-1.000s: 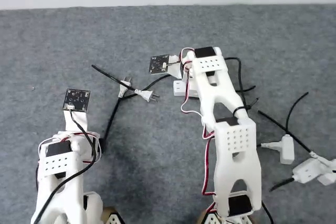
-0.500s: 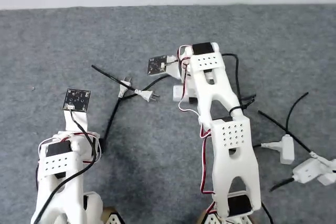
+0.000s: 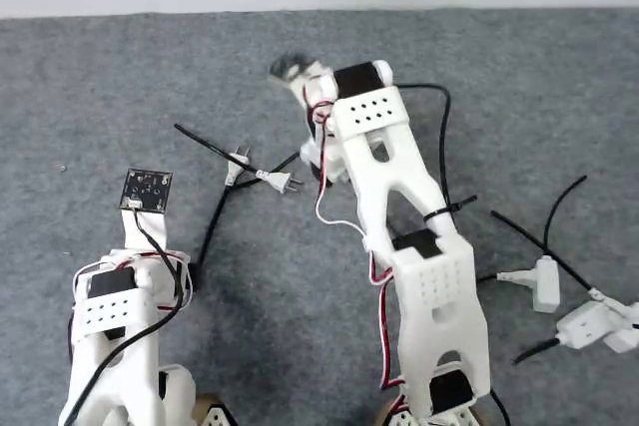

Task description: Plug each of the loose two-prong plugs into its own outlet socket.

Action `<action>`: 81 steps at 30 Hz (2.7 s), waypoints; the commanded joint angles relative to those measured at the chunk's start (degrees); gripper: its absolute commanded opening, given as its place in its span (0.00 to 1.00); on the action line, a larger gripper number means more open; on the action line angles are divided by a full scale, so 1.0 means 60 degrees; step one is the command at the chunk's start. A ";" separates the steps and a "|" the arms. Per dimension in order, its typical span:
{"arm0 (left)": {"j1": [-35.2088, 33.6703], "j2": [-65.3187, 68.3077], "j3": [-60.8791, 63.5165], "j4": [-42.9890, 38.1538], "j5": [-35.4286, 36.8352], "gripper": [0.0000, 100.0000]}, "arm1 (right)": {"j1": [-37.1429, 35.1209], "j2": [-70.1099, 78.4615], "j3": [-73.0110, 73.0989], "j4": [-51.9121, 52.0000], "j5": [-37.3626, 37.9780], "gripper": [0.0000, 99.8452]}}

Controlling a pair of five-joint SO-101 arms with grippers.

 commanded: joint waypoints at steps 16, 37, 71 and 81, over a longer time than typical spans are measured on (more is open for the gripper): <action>-0.0029 0.0015 -0.0388 0.0073 -0.0088 0.23 | -0.2161 -0.2059 0.4718 -0.1458 -0.8659 0.01; 0.0015 0.0015 -0.0374 0.0088 -0.0103 0.23 | -0.3231 -0.2337 0.6842 -0.2850 -0.6886 0.21; -0.0029 0.0015 -0.0374 0.0088 -0.0103 0.23 | -0.2234 0.0960 0.2359 -0.5736 0.3194 0.21; -0.0029 0.0015 -0.0374 0.0088 -0.0103 0.23 | -0.2161 0.0813 0.2344 -0.6176 0.3575 0.20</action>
